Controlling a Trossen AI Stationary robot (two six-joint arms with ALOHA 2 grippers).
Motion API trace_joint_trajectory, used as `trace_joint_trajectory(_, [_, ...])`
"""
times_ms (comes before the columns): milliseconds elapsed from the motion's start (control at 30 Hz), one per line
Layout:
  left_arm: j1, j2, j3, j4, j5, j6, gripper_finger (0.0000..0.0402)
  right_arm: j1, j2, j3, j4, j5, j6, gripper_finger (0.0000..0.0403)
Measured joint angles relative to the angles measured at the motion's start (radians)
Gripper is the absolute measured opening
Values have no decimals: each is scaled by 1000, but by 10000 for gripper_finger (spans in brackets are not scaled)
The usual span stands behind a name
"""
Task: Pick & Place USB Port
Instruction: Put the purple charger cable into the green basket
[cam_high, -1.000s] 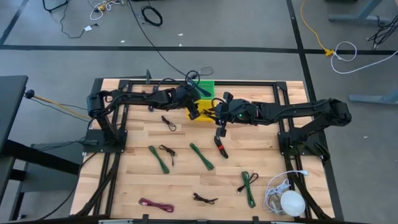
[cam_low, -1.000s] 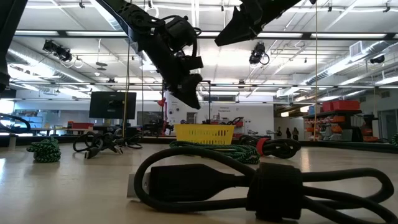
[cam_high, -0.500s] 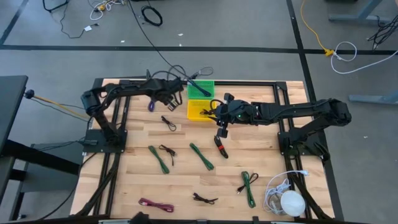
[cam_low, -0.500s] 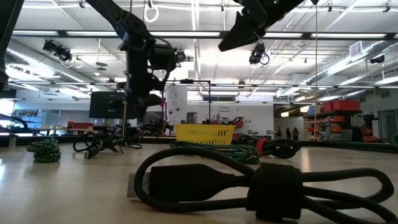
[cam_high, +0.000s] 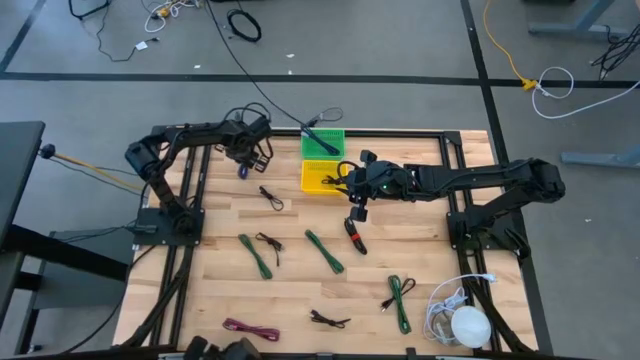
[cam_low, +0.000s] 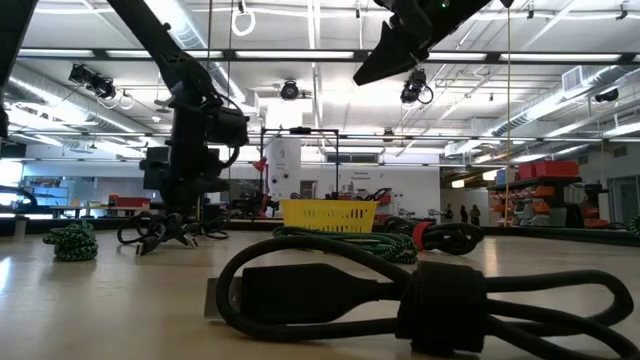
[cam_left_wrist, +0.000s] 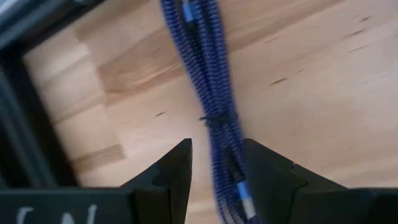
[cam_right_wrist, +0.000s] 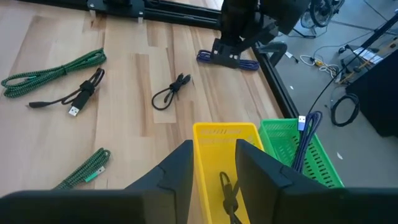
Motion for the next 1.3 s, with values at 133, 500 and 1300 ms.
trace_joint_trajectory(133, [16, 0, -17, 80, 78, 3, 147, 0, 0, 0, 1, 0, -5, 120])
trace_joint_trajectory(500, [26, 1, -19, 90, 23, -31, 147, 0, 0, 0, 1, -2, -5, 120])
trace_joint_trajectory(1300, [61, -5, -137, 197, 155, 47, 31, 1, 0, 0, -4, -3, 13, 120])
